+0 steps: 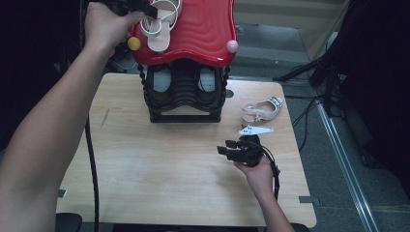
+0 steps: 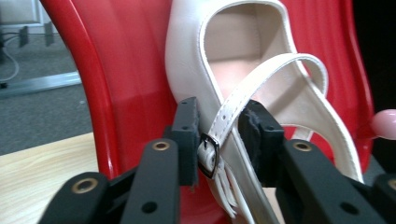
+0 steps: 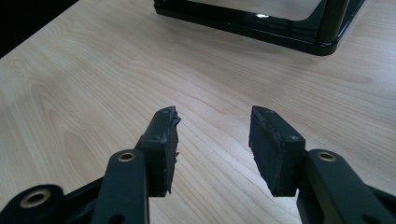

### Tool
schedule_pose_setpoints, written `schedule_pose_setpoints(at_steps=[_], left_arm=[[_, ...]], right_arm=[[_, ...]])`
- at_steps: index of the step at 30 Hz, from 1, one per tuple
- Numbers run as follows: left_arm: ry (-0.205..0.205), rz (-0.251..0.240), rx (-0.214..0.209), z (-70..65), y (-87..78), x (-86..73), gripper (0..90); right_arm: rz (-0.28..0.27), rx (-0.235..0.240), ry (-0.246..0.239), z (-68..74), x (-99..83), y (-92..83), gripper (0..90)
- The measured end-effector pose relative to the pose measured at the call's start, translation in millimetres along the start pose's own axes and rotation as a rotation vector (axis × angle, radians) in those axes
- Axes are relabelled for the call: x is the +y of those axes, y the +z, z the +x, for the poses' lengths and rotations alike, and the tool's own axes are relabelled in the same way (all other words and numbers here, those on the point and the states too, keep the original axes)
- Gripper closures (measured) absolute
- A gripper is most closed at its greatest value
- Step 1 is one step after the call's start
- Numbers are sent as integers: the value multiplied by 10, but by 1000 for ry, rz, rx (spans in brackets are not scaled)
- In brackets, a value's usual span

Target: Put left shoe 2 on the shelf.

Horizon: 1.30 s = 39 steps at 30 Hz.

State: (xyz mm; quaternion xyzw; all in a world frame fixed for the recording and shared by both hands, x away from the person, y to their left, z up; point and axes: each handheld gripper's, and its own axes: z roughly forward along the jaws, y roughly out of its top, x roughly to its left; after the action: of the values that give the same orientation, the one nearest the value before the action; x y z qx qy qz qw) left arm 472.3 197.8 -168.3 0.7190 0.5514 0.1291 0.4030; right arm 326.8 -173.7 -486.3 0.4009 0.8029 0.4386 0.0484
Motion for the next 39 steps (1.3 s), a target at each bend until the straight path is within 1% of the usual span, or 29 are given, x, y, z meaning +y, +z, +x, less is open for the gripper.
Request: schedule_pose_setpoints(at_steps=[1,3,6,9,11,13,14,16,22,25,26,27,29,31,33,35,37,39], left_arm=[[-3,-6,-9,0,-15,4,663],[5,-18,-10,-6,-58,20,638],[1,-16,-26,2,-119,46,607],[11,-11,-23,12,-184,61,582],[16,-24,-20,20,-230,62,570],[11,-30,-39,35,-275,65,532],[14,-25,-42,39,-289,68,510],[23,-31,-36,45,-328,69,503],[26,-35,-44,97,-420,60,481],[27,-31,-60,126,-468,45,466],[34,-23,-65,135,-485,38,456],[40,-20,-62,141,-505,27,450],[48,-29,-47,161,-553,3,450],[48,-23,-57,195,-598,-17,442],[44,-32,-54,228,-644,-45,437],[41,-52,-48,272,-693,-81,433],[34,-47,-63,321,-720,-112,431],[31,-42,-54,359,-737,-150,425]], right_arm=[[-2,0,-2,-4,0,-1,530],[-4,0,4,-9,1,-4,530],[-5,-4,8,-13,0,-8,530],[-7,-5,4,-18,0,-10,530],[-7,-5,6,-21,1,-10,530],[-5,-5,5,-22,1,-11,529],[-6,-5,6,-22,2,-11,528],[-5,-5,7,-23,2,-15,528],[-13,-3,12,-36,5,-24,528],[-17,-4,7,-38,9,-36,528],[-18,-4,8,-35,11,-42,527],[-22,-2,3,-36,13,-46,527],[-23,2,8,-38,22,-56,529],[-26,4,0,-43,30,-60,530],[-27,-1,-10,-42,38,-61,530],[-27,3,-17,-42,48,-55,530],[-23,4,-21,-44,62,-45,530],[-18,3,-26,-46,75,-33,530]])
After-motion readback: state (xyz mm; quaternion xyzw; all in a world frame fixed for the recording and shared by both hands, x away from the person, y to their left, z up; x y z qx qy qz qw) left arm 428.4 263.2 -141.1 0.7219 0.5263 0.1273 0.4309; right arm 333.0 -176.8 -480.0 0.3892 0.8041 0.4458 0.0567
